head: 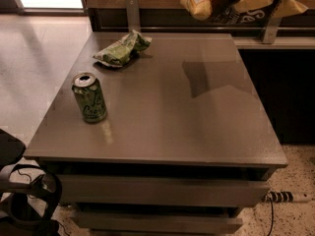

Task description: Move brown chip bag near green can

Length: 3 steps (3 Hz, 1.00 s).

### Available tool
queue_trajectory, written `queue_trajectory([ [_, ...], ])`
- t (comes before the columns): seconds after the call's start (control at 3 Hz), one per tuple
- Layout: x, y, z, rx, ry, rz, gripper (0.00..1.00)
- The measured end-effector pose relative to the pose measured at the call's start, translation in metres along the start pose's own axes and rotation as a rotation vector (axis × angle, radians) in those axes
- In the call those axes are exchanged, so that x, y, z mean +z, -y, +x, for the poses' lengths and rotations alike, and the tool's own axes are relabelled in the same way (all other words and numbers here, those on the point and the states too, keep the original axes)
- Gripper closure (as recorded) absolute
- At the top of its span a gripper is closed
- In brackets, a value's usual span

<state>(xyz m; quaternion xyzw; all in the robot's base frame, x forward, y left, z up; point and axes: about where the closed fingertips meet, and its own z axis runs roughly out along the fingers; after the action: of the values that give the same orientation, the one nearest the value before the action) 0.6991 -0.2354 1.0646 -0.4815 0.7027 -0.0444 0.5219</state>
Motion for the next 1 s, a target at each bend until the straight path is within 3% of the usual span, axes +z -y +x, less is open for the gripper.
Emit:
queue_trajectory([
  [0.33,-0.024,-0.029,-0.004,-0.014,0.061,-0.035,1.00],
  [0.67,-0.038,-0.074,-0.013,-0.039,0.099,-0.061,1.00],
  [1.0,-0.038,-0.077,-0.014,-0.041,0.101,-0.063,1.00],
])
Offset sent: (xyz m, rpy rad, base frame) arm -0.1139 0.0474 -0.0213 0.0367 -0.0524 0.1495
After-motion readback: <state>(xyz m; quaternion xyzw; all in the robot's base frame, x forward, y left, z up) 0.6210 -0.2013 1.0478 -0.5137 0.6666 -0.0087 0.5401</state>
